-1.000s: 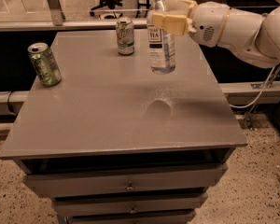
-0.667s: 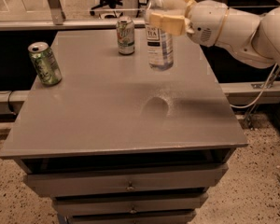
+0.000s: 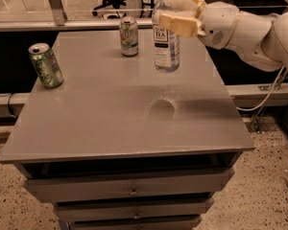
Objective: Place blue plastic bottle upright
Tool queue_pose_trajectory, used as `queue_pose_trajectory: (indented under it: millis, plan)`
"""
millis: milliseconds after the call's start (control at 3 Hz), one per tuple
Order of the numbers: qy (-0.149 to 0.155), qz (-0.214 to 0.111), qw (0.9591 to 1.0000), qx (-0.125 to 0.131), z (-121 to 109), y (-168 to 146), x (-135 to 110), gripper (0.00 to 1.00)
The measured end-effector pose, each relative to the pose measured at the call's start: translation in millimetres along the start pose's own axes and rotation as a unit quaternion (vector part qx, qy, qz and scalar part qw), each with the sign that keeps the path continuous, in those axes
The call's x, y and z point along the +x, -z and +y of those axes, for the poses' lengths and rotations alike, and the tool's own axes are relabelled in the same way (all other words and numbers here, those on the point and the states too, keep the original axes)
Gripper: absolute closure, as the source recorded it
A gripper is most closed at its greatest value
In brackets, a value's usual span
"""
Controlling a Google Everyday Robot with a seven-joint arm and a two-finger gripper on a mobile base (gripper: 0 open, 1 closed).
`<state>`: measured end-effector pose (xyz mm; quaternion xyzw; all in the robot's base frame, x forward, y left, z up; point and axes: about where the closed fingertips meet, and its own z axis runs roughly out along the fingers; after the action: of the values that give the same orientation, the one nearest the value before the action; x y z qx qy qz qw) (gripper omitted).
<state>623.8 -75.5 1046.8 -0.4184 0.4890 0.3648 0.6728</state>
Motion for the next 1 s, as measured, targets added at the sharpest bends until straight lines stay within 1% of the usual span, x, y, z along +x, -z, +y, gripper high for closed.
queue_pose_trajectory:
  millis: [333,667,1000]
  plan:
    - [0.044,-0.028,0.9969,-0.058,12,24,3,1.0]
    - [0.067,-0.031,0.9916,-0.106,30,51,12,1.0]
    - [0.068,-0.057,0.9877,-0.129,47,80,24,1.0]
